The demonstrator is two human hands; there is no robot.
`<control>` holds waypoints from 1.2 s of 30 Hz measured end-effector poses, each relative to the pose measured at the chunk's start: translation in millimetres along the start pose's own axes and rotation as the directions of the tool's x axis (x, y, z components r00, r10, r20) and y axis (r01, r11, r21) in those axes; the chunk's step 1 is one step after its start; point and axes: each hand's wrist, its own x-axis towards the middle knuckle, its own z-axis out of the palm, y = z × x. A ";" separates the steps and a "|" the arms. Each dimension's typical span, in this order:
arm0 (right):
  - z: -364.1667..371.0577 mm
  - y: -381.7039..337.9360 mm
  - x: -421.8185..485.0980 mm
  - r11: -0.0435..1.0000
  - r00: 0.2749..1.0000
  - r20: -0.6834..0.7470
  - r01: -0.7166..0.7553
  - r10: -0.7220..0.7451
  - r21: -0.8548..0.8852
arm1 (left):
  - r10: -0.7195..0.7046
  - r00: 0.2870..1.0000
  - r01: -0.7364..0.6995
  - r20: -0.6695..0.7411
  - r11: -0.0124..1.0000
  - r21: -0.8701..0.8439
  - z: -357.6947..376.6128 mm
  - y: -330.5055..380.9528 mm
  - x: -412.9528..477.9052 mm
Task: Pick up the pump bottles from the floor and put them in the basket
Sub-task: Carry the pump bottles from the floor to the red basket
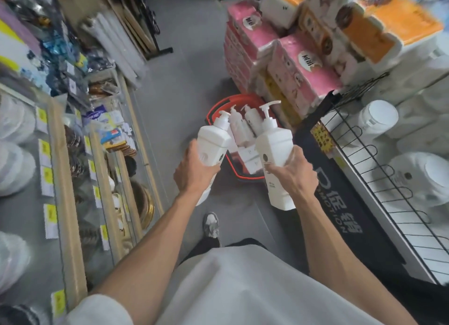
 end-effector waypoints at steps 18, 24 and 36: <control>109.5 -14.4 223.2 0.997 0.996 0.044 -0.079 0.080 -0.020 | -0.008 0.998 0.012 0.060 0.998 -0.066 135.5 23.7 229.2; 151.5 9.4 294.8 0.999 0.995 0.098 -0.021 0.026 -0.048 | -0.057 0.994 0.063 0.088 0.996 -0.067 209.1 14.6 280.4; 217.3 12.8 408.0 0.999 0.993 0.112 0.039 -0.039 0.005 | -0.255 0.965 0.261 0.055 0.953 -0.155 290.4 23.4 370.1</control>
